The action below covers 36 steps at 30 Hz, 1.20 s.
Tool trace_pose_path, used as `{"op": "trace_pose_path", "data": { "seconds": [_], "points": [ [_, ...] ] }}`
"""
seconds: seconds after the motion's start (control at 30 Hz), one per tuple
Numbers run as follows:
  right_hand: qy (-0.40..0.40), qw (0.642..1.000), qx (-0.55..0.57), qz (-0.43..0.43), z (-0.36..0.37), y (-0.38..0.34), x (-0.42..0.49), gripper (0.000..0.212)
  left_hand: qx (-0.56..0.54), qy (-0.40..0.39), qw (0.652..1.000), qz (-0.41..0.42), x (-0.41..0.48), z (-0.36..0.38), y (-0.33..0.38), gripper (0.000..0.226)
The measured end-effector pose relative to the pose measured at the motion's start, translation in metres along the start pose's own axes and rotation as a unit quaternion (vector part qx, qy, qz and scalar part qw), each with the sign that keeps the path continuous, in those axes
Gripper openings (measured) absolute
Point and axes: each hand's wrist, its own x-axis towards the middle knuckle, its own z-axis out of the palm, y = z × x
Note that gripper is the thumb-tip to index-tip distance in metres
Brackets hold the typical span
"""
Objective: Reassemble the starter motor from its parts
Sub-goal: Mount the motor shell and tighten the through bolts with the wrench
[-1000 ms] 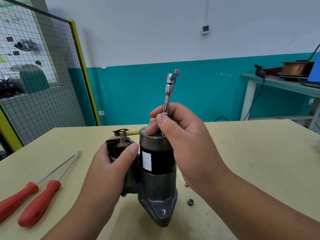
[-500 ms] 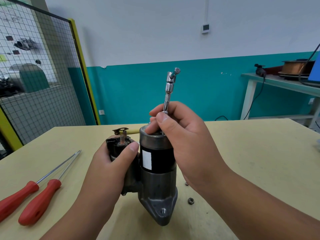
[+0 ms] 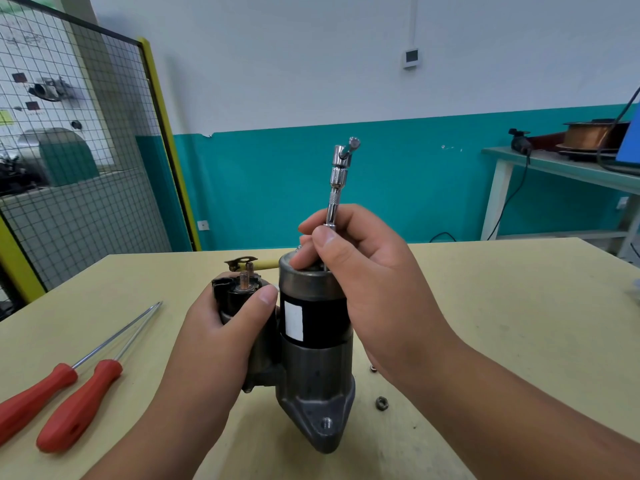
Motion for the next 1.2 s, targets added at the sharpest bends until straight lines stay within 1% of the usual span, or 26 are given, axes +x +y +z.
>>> {"op": "trace_pose_path", "data": {
  "seconds": [0.3, 0.6, 1.2],
  "points": [
    [0.002, 1.0, 0.003, 0.0, -0.0001, 0.0004, 0.0002, 0.014, -0.004, -0.004, 1.0, 0.001, -0.0004, -0.0001, 0.0002, 0.054],
    [0.001, 1.0, 0.004, 0.004, 0.0, 0.0001, 0.0, 0.014, 0.018, 0.008, 1.0, 0.006, -0.0015, 0.0004, 0.0026, 0.048],
    [-0.001, 1.0, 0.0, 0.0, 0.0001, -0.0006, -0.0006, 0.014, 0.02, 0.012, 1.0, -0.006, -0.0011, 0.001, 0.0028, 0.05]
  ]
}}
